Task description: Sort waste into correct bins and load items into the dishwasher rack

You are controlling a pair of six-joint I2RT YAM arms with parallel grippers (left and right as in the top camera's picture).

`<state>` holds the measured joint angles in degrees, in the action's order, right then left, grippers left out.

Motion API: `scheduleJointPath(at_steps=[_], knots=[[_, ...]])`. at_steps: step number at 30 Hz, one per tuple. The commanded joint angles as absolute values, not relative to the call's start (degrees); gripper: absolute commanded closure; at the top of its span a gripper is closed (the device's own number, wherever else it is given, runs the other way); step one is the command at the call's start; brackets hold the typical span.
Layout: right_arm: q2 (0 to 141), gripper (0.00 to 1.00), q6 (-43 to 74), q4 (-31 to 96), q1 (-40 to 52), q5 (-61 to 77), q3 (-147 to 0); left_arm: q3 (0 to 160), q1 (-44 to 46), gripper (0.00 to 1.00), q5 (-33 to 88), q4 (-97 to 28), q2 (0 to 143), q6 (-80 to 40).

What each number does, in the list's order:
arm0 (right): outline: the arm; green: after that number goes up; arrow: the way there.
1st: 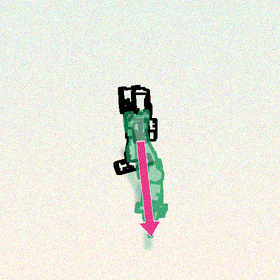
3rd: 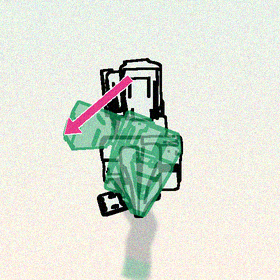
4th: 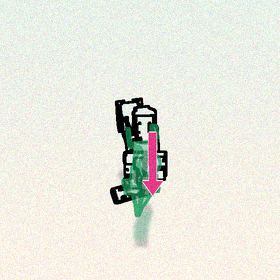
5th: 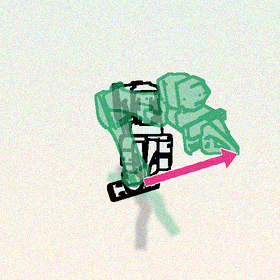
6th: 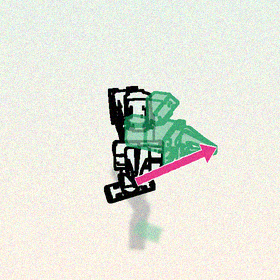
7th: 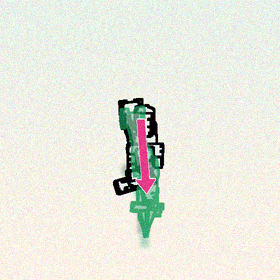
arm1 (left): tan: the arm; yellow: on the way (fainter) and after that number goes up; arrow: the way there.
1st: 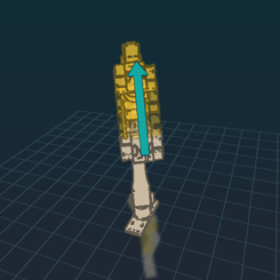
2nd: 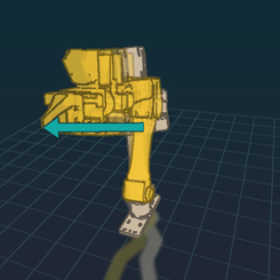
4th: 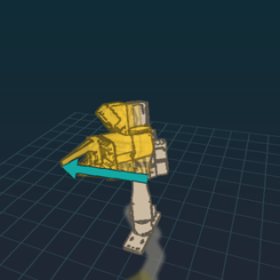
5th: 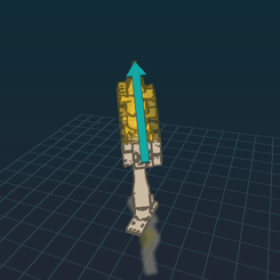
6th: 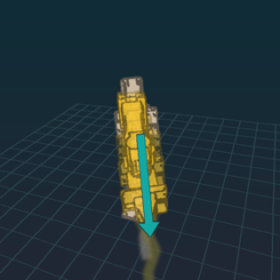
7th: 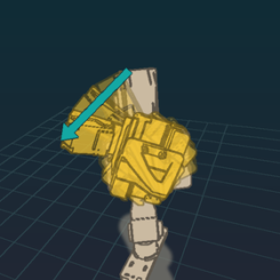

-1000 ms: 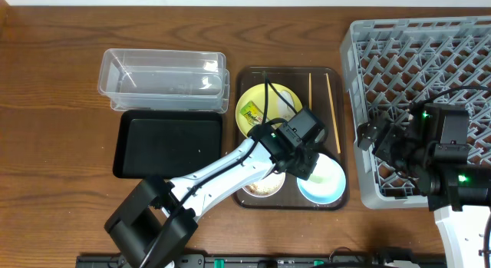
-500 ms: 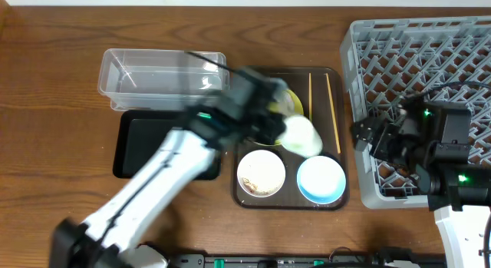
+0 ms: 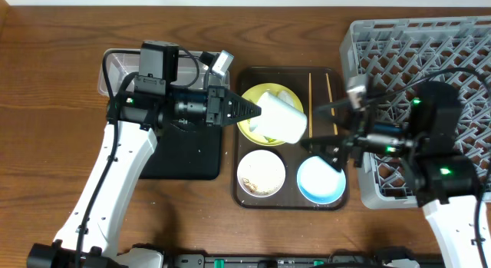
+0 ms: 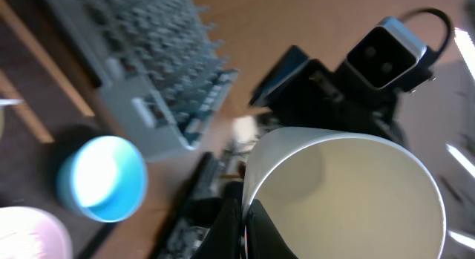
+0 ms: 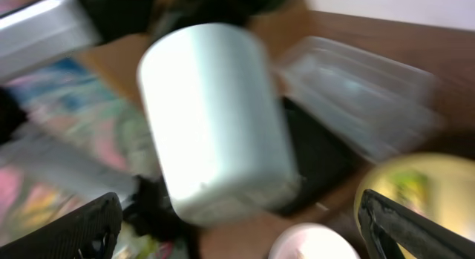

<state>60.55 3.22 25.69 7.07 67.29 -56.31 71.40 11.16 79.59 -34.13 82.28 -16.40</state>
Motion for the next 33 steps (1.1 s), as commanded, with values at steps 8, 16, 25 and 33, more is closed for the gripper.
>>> scheduleJointPath(at_steps=[8,16,25,33], knots=[[63.0,0.08,10.3,13.8,19.6,63.2,-57.2,72.2,10.8,0.94,88.1,-34.2,82.0,-15.0],[63.0,0.31,10.9,12.9,19.4,63.2,-57.2,72.2,10.8,0.94,88.5,-34.2,82.0,-15.0],[62.7,0.44,11.3,14.9,13.5,62.9,-57.2,72.2,10.8,0.62,88.5,-34.2,82.0,-15.1],[58.4,0.43,15.5,35.7,-2.0,42.4,-58.0,72.2,10.8,0.44,90.1,-34.2,82.0,-15.3]])
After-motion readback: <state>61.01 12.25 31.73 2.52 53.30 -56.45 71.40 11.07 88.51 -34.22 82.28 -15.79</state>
